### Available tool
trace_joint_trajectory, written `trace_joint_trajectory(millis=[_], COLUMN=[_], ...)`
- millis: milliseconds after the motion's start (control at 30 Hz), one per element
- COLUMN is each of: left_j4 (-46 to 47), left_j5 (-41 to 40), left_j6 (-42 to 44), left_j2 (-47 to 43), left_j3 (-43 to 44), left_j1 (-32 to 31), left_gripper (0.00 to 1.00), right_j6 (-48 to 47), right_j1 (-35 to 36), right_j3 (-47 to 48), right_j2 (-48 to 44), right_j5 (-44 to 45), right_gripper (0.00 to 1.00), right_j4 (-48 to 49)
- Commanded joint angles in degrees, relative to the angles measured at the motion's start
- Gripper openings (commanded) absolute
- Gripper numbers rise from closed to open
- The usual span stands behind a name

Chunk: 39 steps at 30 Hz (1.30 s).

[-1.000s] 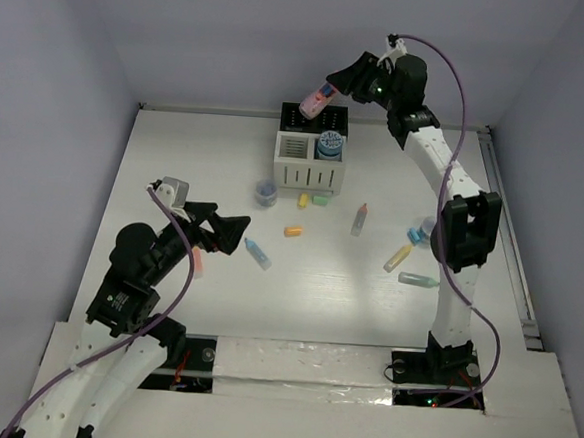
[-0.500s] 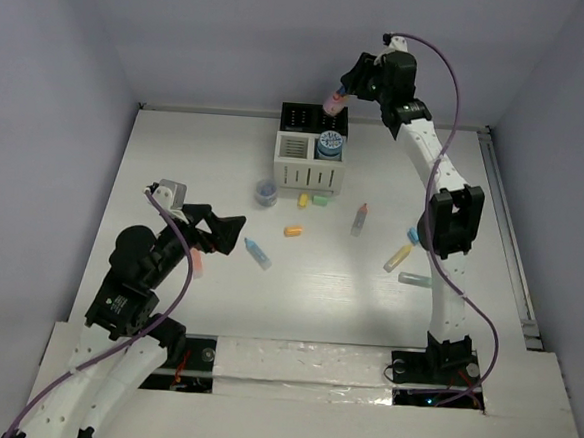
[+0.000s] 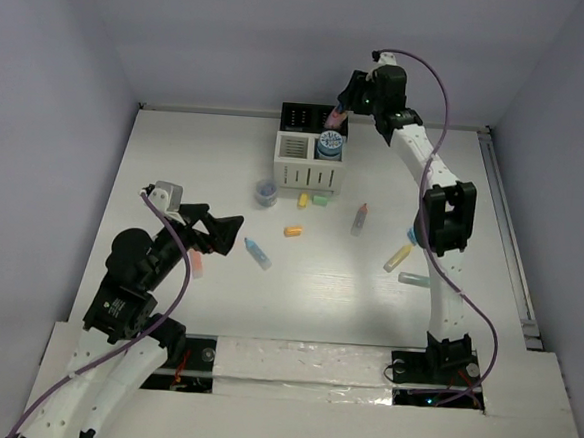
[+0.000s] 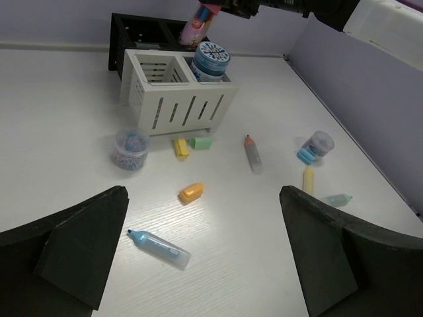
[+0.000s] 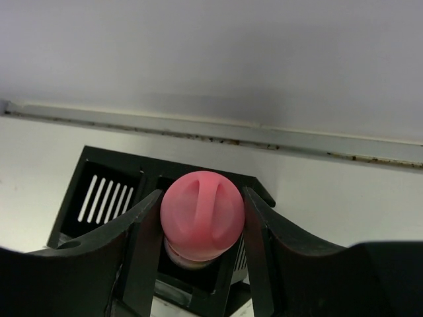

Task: Sort the stationery into containers
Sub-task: Place the stationery in the storage box, then pick up the stationery from the center of the board.

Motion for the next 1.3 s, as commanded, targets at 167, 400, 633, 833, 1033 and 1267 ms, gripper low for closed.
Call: trace_joint_trajectory(millis=[167, 400, 633, 833, 1033, 1267], left_j4=[2.1, 2.1, 1.9, 1.6, 1.5, -0.2], left_j5=[0.9, 1.2, 0.8, 0.3, 1.6, -1.4], left_j6=[0.3, 0.3, 0.3, 0.1, -0.2, -1.2], left_j2=[-0.1, 0.1, 0.2, 0.5, 0.6, 3.4], left_j3=[0.1, 0.1, 0.1, 0.2, 0.1, 0.4], left_j1=[0.8, 1.3, 1.3, 1.3, 1.3, 1.3], left_gripper=[0.99, 0.99, 0.99, 0.99, 0.99, 0.99], right_j6=[-10.3, -12.9, -10.9, -7.6, -1.1, 4.5], right_j1=[2.8, 4.9, 4.9, 4.9, 3.7, 3.7], right_j3=[-1.7, -1.7, -2.0, -20.1, -45.8, -70.8], right_j2=[0.2, -0.4, -6.9, -20.8, -40.4, -56.7], right_j5=[1.4, 2.0, 1.4, 3.3, 7.3, 3.1], right_gripper=[0.29, 0.74, 0.87, 0.86, 0.82, 0.81], right_j4=[5.7, 6.2, 4.5, 8.5, 13.3, 8.3])
